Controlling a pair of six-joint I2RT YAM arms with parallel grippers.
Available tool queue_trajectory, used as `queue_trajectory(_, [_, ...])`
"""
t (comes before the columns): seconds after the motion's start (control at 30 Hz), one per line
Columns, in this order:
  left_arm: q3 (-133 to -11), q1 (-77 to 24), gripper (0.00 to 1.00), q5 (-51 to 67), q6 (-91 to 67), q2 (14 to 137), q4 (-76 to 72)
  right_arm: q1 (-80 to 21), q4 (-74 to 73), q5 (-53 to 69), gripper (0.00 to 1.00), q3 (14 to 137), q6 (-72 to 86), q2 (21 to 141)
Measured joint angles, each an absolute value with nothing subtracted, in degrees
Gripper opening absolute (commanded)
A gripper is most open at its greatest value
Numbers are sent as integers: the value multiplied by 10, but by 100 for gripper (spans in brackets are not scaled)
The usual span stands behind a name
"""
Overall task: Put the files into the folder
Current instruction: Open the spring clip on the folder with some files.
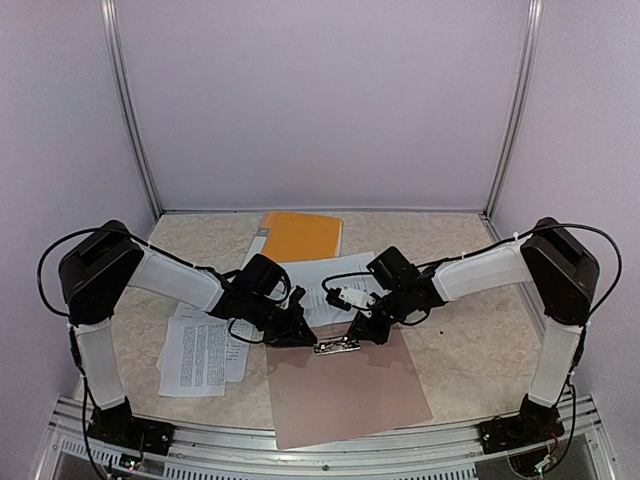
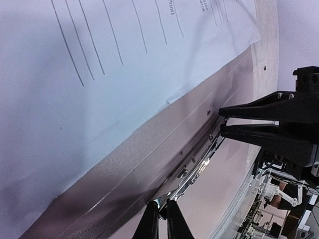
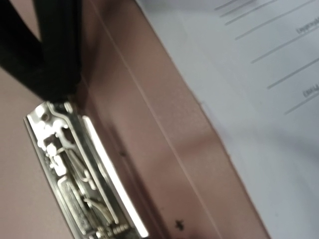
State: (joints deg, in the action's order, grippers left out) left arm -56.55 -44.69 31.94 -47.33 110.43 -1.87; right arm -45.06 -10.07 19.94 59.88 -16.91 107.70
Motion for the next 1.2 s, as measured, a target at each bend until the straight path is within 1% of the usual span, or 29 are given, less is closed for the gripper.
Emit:
queue_trajectory(0.63, [-573, -441, 0, 328, -480, 1113, -8, -451, -105, 201, 4, 601, -169, 1077])
queue_trajectory(1.2, [-586, -456, 0, 295, -462, 1114, 20, -450, -112, 201, 2, 604, -168, 1079])
